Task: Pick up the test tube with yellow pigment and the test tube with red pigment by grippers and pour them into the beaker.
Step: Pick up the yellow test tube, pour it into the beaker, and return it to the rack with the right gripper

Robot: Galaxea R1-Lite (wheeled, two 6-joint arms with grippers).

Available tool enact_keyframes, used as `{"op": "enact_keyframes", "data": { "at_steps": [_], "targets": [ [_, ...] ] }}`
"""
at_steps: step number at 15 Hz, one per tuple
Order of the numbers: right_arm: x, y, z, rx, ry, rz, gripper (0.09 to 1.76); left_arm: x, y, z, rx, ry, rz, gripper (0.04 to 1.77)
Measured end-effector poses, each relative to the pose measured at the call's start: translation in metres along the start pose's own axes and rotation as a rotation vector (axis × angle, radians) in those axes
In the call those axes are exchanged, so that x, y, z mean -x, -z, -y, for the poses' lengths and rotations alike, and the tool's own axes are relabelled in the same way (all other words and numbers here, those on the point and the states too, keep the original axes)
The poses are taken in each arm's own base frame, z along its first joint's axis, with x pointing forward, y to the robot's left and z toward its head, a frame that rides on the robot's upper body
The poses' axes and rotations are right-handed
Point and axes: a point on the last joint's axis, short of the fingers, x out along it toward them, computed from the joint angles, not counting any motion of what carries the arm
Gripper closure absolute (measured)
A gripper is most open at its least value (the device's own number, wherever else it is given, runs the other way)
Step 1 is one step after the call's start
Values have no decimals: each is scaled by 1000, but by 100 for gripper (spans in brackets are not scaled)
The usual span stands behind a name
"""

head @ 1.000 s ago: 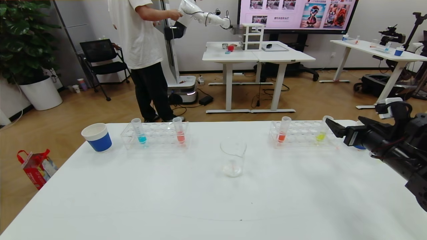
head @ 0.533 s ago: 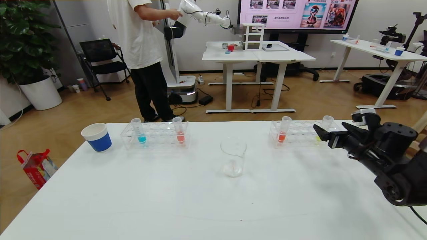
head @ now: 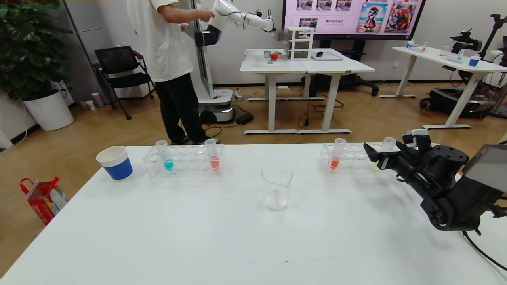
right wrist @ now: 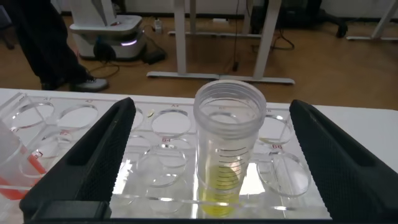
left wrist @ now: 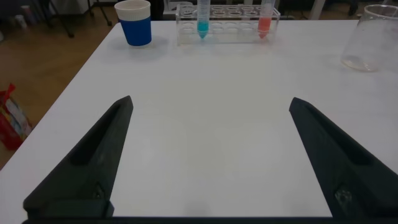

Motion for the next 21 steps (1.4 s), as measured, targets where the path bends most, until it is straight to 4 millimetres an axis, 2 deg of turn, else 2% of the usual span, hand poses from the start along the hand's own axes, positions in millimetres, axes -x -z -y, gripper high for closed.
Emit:
{"op": "enact_keyframes", "data": {
  "at_steps": [5, 6, 9, 10, 11, 12, 13, 17, 21],
  "targets": [
    [-5, 1, 1, -9, 2, 16, 16, 0, 0, 0, 0, 0, 0, 6],
    [-4, 2, 1, -10, 3, 12, 33, 0, 0, 0, 0, 0, 0, 6],
    [-1, 2, 2, -11, 5, 5, 143, 0, 0, 0, 0, 0, 0, 6],
    [-1, 2, 1, -11, 4, 9, 148, 0, 0, 0, 0, 0, 0, 6],
    [0, 1, 0, -11, 2, 10, 125, 0, 0, 0, 0, 0, 0, 6],
    [0, -2, -2, -10, 1, 16, 133, 0, 0, 0, 0, 0, 0, 6],
    [1, -4, -2, -9, 0, 19, 134, 0, 0, 0, 0, 0, 0, 6],
    [2, -16, -5, -5, -3, 40, 134, 0, 0, 0, 0, 0, 0, 6],
    [3, -37, -4, -5, -1, 37, 134, 0, 0, 0, 0, 0, 0, 6]
  ]
}}
